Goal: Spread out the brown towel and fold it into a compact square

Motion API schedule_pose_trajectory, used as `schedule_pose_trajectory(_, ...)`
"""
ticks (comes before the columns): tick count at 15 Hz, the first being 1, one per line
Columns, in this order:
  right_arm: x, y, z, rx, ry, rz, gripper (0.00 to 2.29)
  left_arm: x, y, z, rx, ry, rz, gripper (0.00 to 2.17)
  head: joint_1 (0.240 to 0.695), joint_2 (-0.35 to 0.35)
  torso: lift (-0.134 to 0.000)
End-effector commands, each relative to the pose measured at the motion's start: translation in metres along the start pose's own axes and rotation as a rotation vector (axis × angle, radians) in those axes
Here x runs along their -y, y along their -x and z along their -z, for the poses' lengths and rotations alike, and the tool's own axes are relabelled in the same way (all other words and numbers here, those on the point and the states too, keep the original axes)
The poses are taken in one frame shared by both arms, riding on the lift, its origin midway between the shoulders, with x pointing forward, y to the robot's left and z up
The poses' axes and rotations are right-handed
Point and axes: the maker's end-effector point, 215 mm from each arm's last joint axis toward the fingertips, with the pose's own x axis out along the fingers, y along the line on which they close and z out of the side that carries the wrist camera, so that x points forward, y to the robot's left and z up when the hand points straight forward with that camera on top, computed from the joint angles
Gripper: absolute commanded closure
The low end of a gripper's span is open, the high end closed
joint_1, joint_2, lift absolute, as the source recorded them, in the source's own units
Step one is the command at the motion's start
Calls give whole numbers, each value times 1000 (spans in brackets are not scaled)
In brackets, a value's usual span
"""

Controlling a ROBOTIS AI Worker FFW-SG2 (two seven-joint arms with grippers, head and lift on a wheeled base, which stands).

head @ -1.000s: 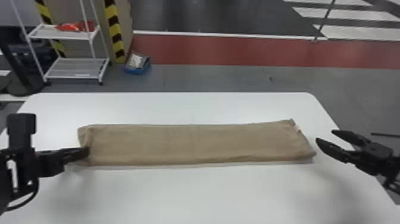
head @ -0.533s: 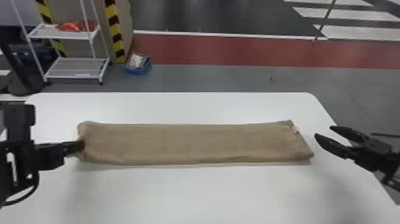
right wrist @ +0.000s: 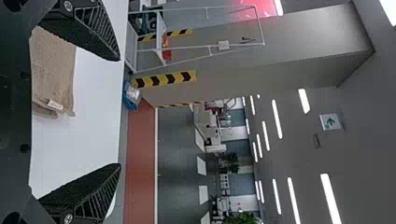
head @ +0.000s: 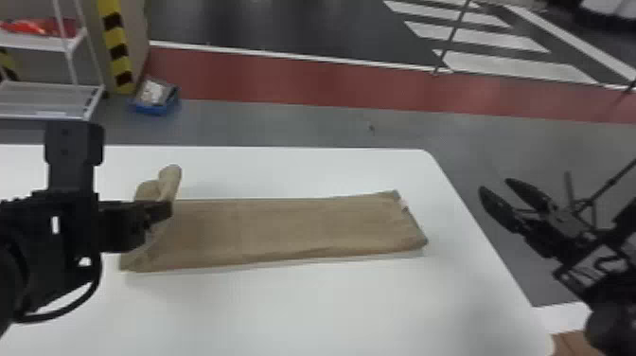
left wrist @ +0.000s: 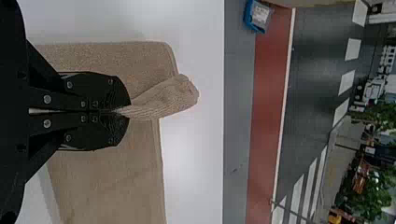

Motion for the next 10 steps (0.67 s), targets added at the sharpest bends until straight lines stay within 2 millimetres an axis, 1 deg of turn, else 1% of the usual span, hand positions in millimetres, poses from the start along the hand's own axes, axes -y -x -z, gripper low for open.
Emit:
schedule_pose_trajectory(1, 4, 6, -5, 38, -13, 21, 76, 64, -19, 5, 19, -61, 62, 1430, 695, -350, -119)
schedule_pose_trajectory(2, 8, 11, -8, 46, -13, 30, 76, 87, -32, 2, 65, -92, 68, 1430, 695, -350, -119)
schedule_pose_trajectory(3, 11, 16, -9, 59, -14, 39, 80, 113, -42, -4, 126, -110, 87, 1305, 695, -350, -119)
schedule_pose_trajectory(4, 12, 19, -8, 61, -6, 43, 76, 135, -46, -11, 190, -116, 121, 697, 695, -350, -119)
schedule_pose_trajectory(5, 10, 19, -6, 56, -3, 39, 80, 151, -47, -10, 214, -115, 162, 76, 695, -350, -119)
schedule_pose_trajectory(6, 7, 17, -3, 50, -5, 33, 80, 164, -47, -1, 199, -117, 204, -1, 687, -350, -119)
schedule_pose_trajectory(7, 4, 15, 0, 46, -8, 29, 80, 171, -46, 9, 185, -113, 227, -1, 683, -350, -119)
schedule_pose_trajectory(8, 0, 10, 5, 40, -13, 23, 80, 175, -45, 17, 173, -110, 244, 16, 681, -350, -119)
schedule_pose_trajectory(10, -16, -2, 14, 29, -22, -4, 80, 175, -44, 23, 164, -90, 252, 29, 694, -350, -119)
